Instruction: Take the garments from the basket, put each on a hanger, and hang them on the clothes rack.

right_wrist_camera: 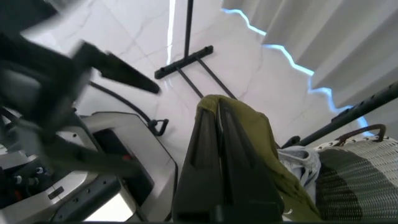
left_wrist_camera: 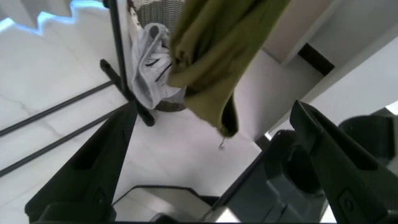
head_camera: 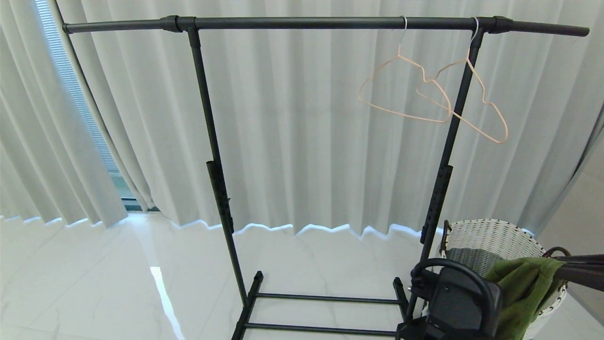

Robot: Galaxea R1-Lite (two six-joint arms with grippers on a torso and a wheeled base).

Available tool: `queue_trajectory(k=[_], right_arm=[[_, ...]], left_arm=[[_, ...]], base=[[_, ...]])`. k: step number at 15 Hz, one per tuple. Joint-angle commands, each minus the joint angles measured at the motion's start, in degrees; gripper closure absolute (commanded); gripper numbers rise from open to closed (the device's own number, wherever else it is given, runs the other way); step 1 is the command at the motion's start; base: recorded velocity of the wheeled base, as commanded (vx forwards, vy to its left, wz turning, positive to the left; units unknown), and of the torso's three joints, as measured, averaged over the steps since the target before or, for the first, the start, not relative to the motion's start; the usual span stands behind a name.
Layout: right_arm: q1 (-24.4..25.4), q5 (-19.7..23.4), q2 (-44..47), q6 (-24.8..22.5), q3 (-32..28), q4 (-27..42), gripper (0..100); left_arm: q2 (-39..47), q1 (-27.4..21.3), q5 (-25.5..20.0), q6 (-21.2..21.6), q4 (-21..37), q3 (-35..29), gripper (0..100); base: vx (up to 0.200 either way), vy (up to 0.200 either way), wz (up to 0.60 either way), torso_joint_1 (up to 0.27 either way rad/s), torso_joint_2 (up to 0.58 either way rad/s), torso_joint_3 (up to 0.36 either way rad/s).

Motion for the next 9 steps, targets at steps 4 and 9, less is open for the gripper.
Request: queue_trajectory(k=[4, 9], right_arm=[[0.0, 0.0, -0.2, 0.0, -0.1, 0.0, 100], [0.0, 0.0, -0.2, 1.4, 0.0, -1.5, 100]], left_arm=[[14.0, 4.1, 0.2, 0.1, 0.1, -11.8, 0], [20.8, 8.4, 0.0, 0.5, 0.1, -13.9, 0]], base=[[0.000, 0.000, 0.00, 0.000, 0.00, 0.000], [0.000, 0.000, 0.00, 0.000, 0.00, 0.000]])
